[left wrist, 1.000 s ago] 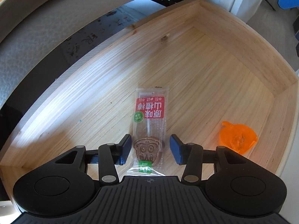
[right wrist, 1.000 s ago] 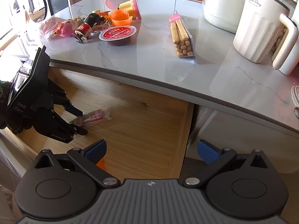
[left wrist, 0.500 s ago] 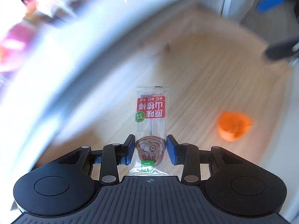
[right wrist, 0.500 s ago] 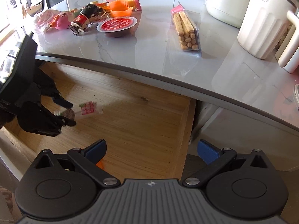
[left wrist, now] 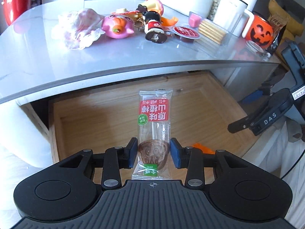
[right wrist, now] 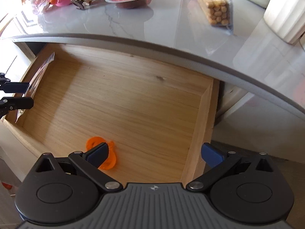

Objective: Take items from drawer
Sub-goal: 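Lift the snack stick with the left tool while the right tool reaches toward the remaining orange toy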

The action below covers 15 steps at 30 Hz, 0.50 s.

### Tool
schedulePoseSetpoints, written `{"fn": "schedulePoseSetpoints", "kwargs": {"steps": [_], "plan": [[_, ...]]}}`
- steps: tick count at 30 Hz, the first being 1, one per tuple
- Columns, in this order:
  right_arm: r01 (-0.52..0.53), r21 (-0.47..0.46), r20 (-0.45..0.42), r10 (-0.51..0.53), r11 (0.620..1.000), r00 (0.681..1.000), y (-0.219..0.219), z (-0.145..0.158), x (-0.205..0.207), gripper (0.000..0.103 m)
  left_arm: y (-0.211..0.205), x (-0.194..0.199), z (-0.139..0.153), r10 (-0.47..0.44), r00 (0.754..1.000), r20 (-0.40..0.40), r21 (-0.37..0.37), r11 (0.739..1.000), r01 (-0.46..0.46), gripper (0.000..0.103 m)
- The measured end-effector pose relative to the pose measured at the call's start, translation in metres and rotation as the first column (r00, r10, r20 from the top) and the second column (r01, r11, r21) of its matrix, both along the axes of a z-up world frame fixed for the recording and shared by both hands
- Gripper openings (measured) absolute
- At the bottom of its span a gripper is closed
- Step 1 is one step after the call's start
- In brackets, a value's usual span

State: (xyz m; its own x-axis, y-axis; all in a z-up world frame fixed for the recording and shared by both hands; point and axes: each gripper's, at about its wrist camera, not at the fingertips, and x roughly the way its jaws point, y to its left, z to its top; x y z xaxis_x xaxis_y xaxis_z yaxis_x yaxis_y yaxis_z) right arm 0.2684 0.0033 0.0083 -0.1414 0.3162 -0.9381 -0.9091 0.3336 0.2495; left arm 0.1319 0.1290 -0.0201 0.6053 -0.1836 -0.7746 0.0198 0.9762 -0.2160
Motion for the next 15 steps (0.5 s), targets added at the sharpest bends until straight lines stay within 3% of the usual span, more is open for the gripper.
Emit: {"fn": "schedulePoseSetpoints", "kwargs": {"steps": [3, 7, 9, 11, 15], "plan": [[-0.043, -0.065, -0.054, 0.04, 0.997, 0.998, 0.022, 0.001, -0.015, 0.103, -0.004, 0.008, -0.007, 0.038, 0.999, -0.005, 0.038, 0.999, -0.038, 0.041], [-0.11, -0.156, -0.144, 0.088, 0.982, 0.986, 0.059, -0.005, -0.04, 0.103, 0.006, 0.004, -0.003, 0.088, 0.996, 0.001, 0.025, 0.996, -0.088, 0.041], [-0.185, -0.181, -0.145, 0.16, 0.966, 0.976, 0.076, -0.01, -0.056, 0.102, 0.007, 0.003, -0.002, 0.092, 0.996, 0.007, 0.029, 0.995, -0.092, 0.041], [-0.272, -0.217, -0.104, 0.255, 0.937, 0.961, 0.09, -0.017, -0.072, 0.092, 0.007, 0.002, -0.002, 0.093, 0.996, 0.009, 0.03, 0.995, -0.094, 0.041], [-0.386, -0.293, -0.101, 0.373, 0.875, 0.922, 0.104, -0.032, -0.091, 0.082, 0.01, -0.002, -0.002, 0.103, 0.995, 0.007, 0.028, 0.994, -0.103, 0.041]]}}
